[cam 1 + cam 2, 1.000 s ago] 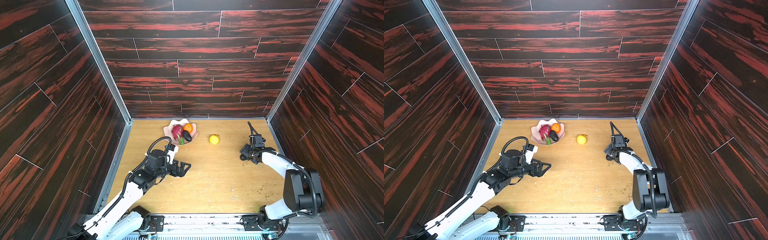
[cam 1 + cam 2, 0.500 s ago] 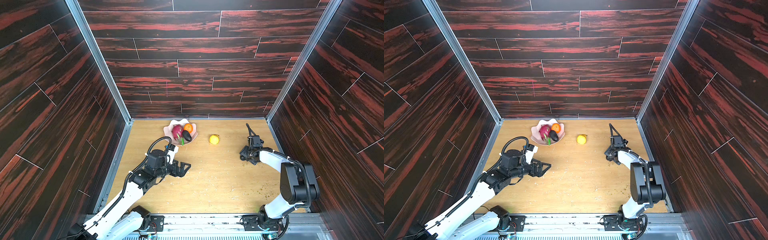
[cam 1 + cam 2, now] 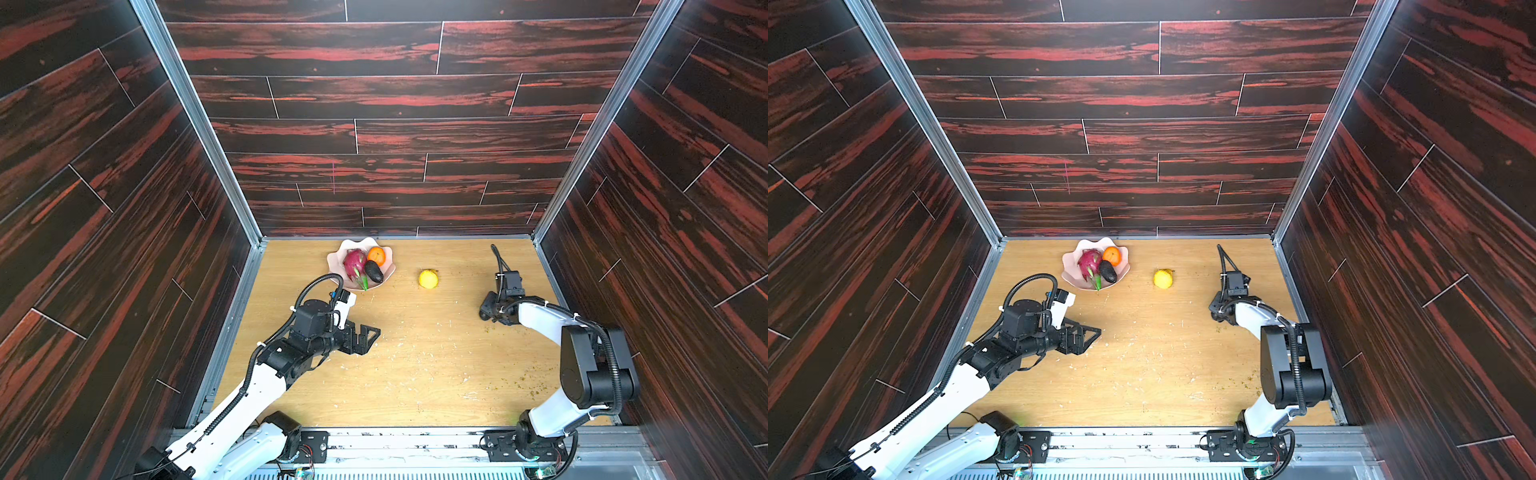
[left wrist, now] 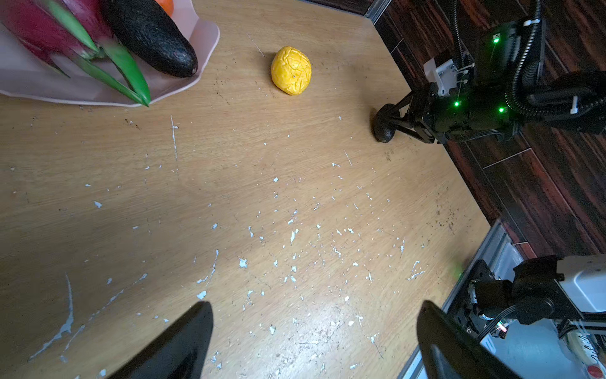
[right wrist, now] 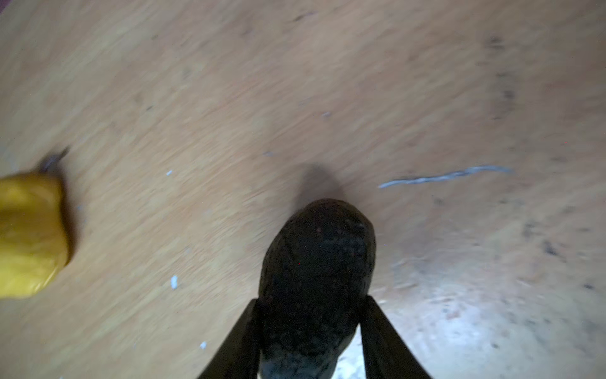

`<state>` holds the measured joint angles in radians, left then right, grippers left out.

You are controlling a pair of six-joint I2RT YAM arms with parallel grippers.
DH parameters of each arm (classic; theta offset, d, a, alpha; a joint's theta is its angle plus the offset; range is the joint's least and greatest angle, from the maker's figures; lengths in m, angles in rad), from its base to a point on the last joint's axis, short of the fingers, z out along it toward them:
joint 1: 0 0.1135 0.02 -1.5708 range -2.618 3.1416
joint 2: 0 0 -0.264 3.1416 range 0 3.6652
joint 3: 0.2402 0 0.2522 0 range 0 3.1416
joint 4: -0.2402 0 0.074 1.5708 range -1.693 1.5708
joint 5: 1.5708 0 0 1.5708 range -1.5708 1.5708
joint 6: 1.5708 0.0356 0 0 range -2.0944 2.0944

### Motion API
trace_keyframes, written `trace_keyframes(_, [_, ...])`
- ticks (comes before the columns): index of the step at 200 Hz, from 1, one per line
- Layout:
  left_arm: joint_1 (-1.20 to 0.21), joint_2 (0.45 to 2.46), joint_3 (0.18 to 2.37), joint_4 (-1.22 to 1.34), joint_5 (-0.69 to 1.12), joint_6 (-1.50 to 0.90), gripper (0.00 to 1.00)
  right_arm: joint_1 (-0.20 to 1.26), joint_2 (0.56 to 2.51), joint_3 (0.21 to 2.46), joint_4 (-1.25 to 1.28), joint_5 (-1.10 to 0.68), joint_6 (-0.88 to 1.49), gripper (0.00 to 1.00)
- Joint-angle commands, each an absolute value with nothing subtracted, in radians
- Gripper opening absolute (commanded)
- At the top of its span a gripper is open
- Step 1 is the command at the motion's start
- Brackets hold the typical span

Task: Arrange fruit in a fruit bowl
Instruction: Pick up the fruit from the middle-right of the table, then place the fruit in the fruit bowl.

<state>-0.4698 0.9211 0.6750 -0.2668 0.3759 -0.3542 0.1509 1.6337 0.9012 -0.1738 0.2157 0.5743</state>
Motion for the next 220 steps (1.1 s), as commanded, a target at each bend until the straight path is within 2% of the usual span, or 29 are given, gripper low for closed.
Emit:
trace_keyframes(1, [-0.472,0.871,0.695,-0.306,0.304,-0.324,1.0,0.267,1.567,0.948,-0.119,0.131,0.41,0.43])
trace_keyframes(24, [-0.47,0.804,0.705,-0.385,0.081,-0.333,1.0,0.37,1.569,1.025,-0.058,0.024,0.375,0.43])
trace_keyframes(41, [-0.46,0.755,0.729,-0.448,0.002,-0.32,1.0,0.43,1.612,1.107,-0.016,-0.046,0.364,0.43])
trace_keyframes(82, [-0.445,0.673,0.746,-0.545,-0.027,-0.284,1.0,0.495,1.81,1.357,0.0,-0.166,0.345,0.43])
trace_keyframes(128, [-0.437,0.652,0.72,-0.519,-0.006,-0.291,0.99,0.511,2.015,1.608,-0.002,-0.284,0.301,0.43])
trace_keyframes(220, [-0.432,0.649,0.721,-0.536,-0.026,-0.296,1.0,0.518,2.254,1.784,0.039,-0.266,0.264,0.43])
